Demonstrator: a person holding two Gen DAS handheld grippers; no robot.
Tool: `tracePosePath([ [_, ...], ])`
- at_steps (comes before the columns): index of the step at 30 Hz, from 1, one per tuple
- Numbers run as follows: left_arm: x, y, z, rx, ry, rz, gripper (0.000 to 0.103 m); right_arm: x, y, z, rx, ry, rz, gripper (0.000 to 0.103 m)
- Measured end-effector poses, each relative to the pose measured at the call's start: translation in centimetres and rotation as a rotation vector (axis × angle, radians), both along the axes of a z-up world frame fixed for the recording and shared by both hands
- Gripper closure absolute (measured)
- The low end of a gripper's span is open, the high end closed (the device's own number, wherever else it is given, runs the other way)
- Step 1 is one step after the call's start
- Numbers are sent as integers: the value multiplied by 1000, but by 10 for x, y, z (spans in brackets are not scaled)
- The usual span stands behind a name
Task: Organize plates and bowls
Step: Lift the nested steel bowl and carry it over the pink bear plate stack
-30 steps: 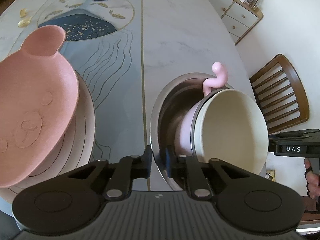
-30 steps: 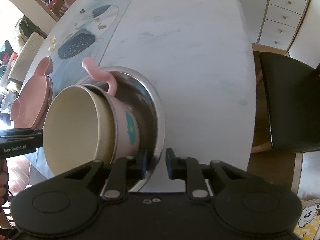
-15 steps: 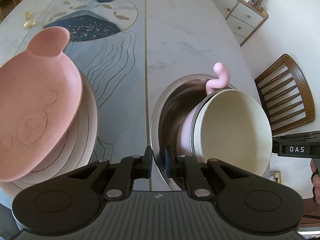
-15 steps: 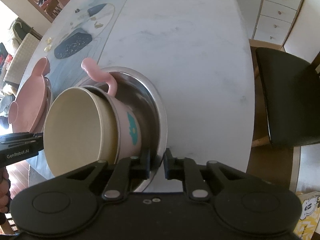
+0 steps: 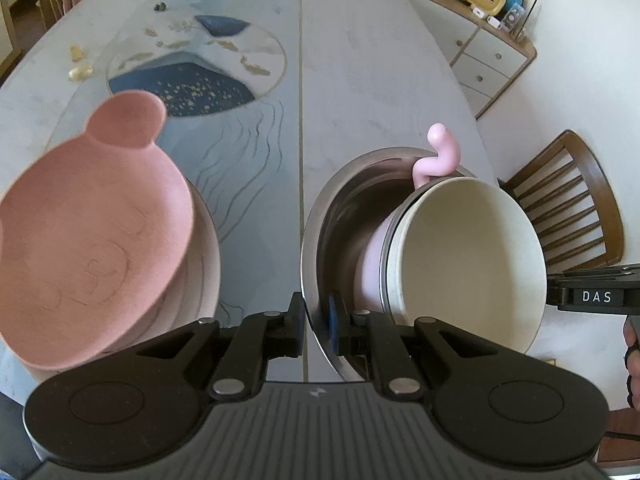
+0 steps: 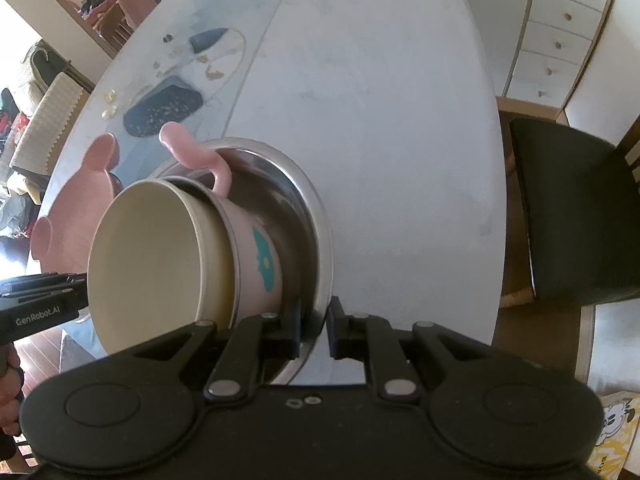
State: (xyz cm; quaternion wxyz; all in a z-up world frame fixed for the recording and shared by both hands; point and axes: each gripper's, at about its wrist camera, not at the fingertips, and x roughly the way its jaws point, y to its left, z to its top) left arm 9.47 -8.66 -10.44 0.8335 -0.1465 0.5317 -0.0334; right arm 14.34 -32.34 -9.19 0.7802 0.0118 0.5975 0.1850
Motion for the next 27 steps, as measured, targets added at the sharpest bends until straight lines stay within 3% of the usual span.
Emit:
tracePosePath([
  [15,-2,54,43,20,-31,45,93,3,57,41,4,-46,20,90],
  [27,-6,128,61,55,-38,63,93,6,131,48,29,-65,49,90],
])
